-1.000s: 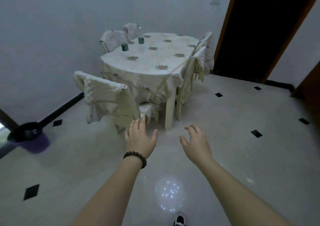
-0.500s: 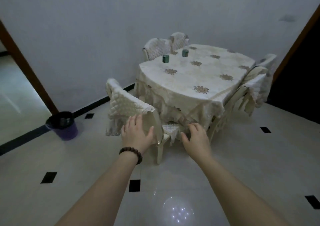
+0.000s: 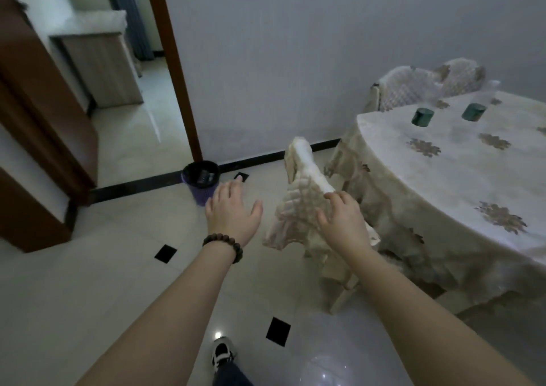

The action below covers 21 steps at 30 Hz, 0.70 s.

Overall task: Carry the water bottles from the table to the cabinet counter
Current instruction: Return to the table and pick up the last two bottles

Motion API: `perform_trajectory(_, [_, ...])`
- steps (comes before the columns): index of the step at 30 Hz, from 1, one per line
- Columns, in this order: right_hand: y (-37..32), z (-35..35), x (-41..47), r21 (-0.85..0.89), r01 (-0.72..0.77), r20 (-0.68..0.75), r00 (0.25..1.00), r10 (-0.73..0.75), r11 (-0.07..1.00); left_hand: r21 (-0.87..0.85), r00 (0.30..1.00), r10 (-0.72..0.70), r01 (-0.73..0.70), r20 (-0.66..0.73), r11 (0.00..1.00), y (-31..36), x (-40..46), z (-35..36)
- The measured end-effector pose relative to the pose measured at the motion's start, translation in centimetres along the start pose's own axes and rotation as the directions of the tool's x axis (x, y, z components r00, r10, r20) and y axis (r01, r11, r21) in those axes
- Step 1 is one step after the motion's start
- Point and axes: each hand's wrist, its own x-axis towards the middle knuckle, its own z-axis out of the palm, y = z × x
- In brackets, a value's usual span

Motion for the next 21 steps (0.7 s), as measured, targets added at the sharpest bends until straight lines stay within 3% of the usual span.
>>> perform_trajectory(5, [-5.5,6.0,9.4,0.004,0.066,0.036,0.997,-0.067,0.998,-0.017,0.998,-0.063,0.063,-0.008,0.998,-5.7,9.6,0.9])
perform_trajectory(13, [-15.0,14.5,26.9,-0.013,0.049,0.070,0.996,-0.048,0.999,0.055,0.997,-0.055,0.053,0.054,0.997,-15.4,28.6,0.4])
perform_trajectory(21, [-15.8,16.1,38.4,0.004,-0.109,-0.007,0.994,0.109,0.994,0.052,0.983,0.103,-0.112,0.153,0.992,-14.4,44.1,3.8])
